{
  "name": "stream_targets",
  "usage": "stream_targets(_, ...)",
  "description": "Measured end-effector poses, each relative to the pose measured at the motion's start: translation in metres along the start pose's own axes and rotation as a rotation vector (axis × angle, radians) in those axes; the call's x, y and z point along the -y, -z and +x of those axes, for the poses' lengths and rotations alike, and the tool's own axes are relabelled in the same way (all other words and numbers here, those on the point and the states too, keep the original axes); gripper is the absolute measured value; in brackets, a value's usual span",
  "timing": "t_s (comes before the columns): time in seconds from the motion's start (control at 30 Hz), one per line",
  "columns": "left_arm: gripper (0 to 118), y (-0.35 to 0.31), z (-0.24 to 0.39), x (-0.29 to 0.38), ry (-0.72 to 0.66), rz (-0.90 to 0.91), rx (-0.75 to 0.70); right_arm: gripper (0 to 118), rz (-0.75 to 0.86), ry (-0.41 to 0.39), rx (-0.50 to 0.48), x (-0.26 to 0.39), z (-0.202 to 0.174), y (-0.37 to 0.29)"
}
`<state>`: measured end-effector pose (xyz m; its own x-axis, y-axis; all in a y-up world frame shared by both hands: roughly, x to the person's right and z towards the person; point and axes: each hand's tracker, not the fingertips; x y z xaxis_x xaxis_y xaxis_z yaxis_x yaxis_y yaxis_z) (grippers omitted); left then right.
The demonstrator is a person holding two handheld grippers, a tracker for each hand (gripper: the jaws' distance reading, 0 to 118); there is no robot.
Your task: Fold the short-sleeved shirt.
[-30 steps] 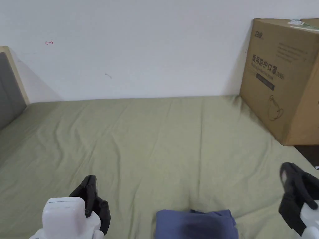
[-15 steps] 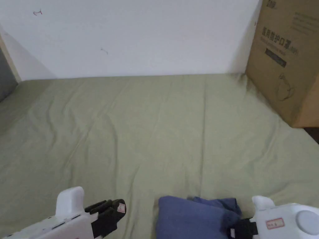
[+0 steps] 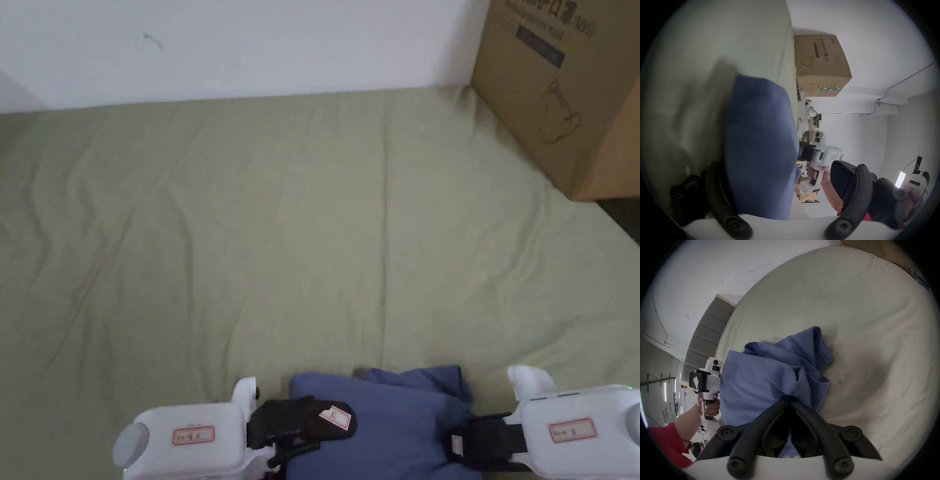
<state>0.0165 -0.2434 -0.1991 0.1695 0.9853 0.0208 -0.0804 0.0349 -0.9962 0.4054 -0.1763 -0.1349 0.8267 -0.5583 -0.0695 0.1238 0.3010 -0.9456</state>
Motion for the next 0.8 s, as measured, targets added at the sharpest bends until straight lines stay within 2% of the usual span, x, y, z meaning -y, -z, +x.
stream_targets(0.03,108,0.008,0.001,0.002,0.005,0.029,-0.04,5,0.004,0.01,-0.007,0.0,0.002,0.0)
stream_targets(0.07,94,0.011,0.008,0.005,0.045,0.044,-0.137,5,0.007,0.015,-0.01,0.001,0.003,0.0)
stream_targets(0.1,55,0.015,0.017,0.007,0.1,0.057,-0.282,5,0.011,0.018,-0.013,0.002,0.004,0.0)
stream_targets(0.13,28,0.018,0.021,0.011,0.196,0.07,-0.511,5,0.016,0.021,-0.018,0.003,0.004,0.0)
stream_targets(0.17,28,0.019,0.019,0.016,0.215,0.066,-0.474,5,0.022,0.027,-0.059,0.003,0.005,0.0)
stream_targets(0.2,28,0.015,0.029,0.018,0.179,0.077,-0.384,5,0.03,0.021,-0.015,0.005,0.001,0.0)
stream_targets(0.37,28,-0.015,0.075,0.016,0.269,0.06,-0.417,5,0.12,-0.009,-0.022,0.011,-0.021,-0.017)
stream_targets(0.47,27,-0.08,0.1,0.009,0.351,0.104,-0.552,5,0.165,-0.042,0.042,0.012,-0.039,-0.032)
stream_targets(0.63,27,-0.227,0.111,-0.006,0.323,0.175,-0.913,5,0.199,-0.09,0.068,0.017,-0.066,-0.045)
stream_targets(0.8,27,-0.34,0.108,-0.012,0.266,0.171,-1.258,5,0.197,-0.139,0.137,0.016,-0.092,-0.044)
